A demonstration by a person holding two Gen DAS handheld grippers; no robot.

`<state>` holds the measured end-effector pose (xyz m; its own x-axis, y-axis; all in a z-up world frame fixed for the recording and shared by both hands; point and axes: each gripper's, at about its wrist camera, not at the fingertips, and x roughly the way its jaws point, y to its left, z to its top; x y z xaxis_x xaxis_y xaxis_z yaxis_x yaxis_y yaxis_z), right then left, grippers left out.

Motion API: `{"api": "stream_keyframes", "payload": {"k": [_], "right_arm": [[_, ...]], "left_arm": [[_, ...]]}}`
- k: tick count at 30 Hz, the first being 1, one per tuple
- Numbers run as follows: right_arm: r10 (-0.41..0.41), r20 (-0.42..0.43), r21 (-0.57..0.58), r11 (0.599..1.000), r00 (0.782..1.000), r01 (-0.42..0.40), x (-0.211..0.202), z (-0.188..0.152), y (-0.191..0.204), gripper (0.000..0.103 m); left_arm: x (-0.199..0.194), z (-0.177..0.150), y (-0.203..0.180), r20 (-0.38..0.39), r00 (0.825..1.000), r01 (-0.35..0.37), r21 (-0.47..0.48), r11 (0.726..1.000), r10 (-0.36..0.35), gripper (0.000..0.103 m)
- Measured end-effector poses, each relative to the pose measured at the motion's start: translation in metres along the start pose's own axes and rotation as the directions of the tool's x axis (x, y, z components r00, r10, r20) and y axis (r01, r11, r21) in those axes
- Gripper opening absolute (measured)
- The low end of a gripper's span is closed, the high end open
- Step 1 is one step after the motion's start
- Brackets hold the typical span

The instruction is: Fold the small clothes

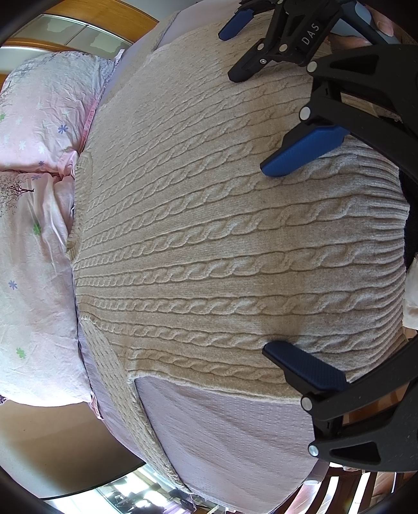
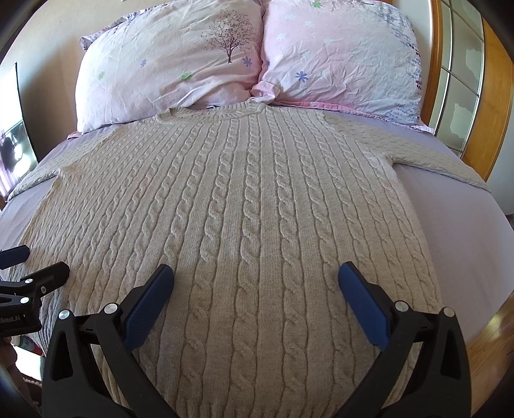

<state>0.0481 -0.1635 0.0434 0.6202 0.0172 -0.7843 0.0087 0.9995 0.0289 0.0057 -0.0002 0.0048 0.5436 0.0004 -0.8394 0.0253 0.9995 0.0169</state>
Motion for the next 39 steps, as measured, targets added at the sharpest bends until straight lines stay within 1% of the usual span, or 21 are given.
{"api": "stream_keyframes", "payload": {"k": [4,6,7,10,12,13,14,15,16,18,20,23,25,26,28,30,32,33,34,36,39], "right_arm": [[0.11,-0.019,-0.072,0.991,0.994,-0.112,0.002,0.007,-0.009,0.102],[0.175,-0.011,-0.032,0.984,0.985,-0.175,-0.004,0.018,-0.028,0.102],[0.201,0.058,0.038,0.978,0.978,-0.203,-0.016,0.028,-0.054,0.102],[0.077,0.197,0.27,0.954,0.977,-0.13,-0.034,0.061,-0.146,0.102],[-0.021,0.201,0.462,0.884,0.979,-0.076,-0.026,0.076,-0.222,0.102],[-0.038,0.192,0.531,0.845,0.981,-0.071,-0.019,0.079,-0.25,0.102],[-0.054,0.176,0.612,0.788,0.983,-0.066,-0.01,0.082,-0.284,0.091],[-0.071,0.149,0.688,0.724,0.986,-0.052,0.0,0.084,-0.318,0.072],[-0.082,0.131,0.732,0.681,0.988,-0.04,0.007,0.084,-0.339,0.064],[-0.126,0.099,0.85,0.527,0.987,-0.018,0.022,0.077,-0.394,0.058],[-0.159,0.07,0.905,0.425,0.985,0.005,0.035,0.07,-0.428,0.057],[-0.167,0.003,0.939,0.339,0.986,0.054,0.058,0.065,-0.459,0.049],[-0.178,0.022,0.947,0.318,0.984,0.036,0.061,0.064,-0.47,0.044],[-0.189,0.015,0.947,0.317,0.982,0.047,0.063,0.064,-0.472,0.042],[-0.199,-0.011,0.945,0.319,0.98,0.076,0.069,0.064,-0.473,0.015],[-0.216,-0.008,0.942,0.326,0.976,0.08,0.07,0.07,-0.471,0.009],[-0.251,0.067,0.908,0.416,0.966,0.045,0.054,0.087,-0.449,0.009],[-0.233,0.141,0.868,0.496,0.962,-0.006,0.043,0.105,-0.425,0.009],[-0.208,0.185,0.839,0.543,0.96,-0.044,0.036,0.117,-0.408,0.009],[-0.09,0.31,0.711,0.683,0.947,-0.168,0.017,0.157,-0.342,0.009],[0.152,0.394,0.47,0.814,0.907,-0.341,0.006,0.204,-0.232,0.009]], "left_arm": [[0.004,0.004,0.0,-0.003,1.0,0.006,0.011,1.0,-0.006,0.101],[0.003,0.01,0.001,-0.002,1.0,0.007,0.02,1.0,-0.007,0.101],[0.0,0.012,0.004,0.021,1.0,-0.002,0.02,1.0,0.001,0.101],[-0.01,0.028,0.022,0.125,0.991,-0.042,-0.006,0.999,0.042,0.101],[-0.012,0.043,0.039,0.153,0.988,-0.026,-0.048,0.999,0.033,0.101],[-0.01,0.052,0.054,0.157,0.988,0.029,-0.094,0.995,-0.014,0.101],[-0.01,0.057,0.065,0.168,0.984,0.082,-0.131,0.988,-0.06,0.101],[-0.009,0.064,0.081,0.193,0.974,0.157,-0.182,0.971,-0.122,0.101],[-0.008,0.071,0.104,0.252,0.948,0.259,-0.254,0.932,-0.194,0.101],[-0.005,0.074,0.127,0.322,0.921,0.325,-0.328,0.887,-0.219,0.101],[-0.003,0.083,0.149,0.378,0.914,0.299,-0.383,0.874,-0.146,0.101],[-0.004,0.094,0.171,0.437,0.899,0.203,-0.41,0.889,-0.004,0.101],[-0.004,0.1,0.184,0.437,0.897,0.143,-0.422,0.895,0.063,0.101],[-0.001,0.105,0.191,0.419,0.903,0.099,-0.426,0.899,0.099,0.101],[0.005,0.112,0.201,0.392,0.906,0.023,-0.423,0.906,0.16,0.101],[0.001,0.109,0.211,0.382,0.903,-0.01,-0.435,0.9,0.195,0.101],[0.003,0.107,0.226,0.384,0.905,0.009,-0.448,0.894,0.183,0.101],[0.004,0.104,0.235,0.395,0.908,0.058,-0.452,0.89,0.141,0.101],[0.0,0.098,0.244,0.403,0.908,0.09,-0.461,0.883,0.118,0.101],[0.003,0.089,0.261,0.387,0.917,0.132,-0.531,0.837,0.101,0.101],[0.008,0.078,0.282,0.374,0.922,0.161,-0.605,0.78,0.099,0.101]]}}
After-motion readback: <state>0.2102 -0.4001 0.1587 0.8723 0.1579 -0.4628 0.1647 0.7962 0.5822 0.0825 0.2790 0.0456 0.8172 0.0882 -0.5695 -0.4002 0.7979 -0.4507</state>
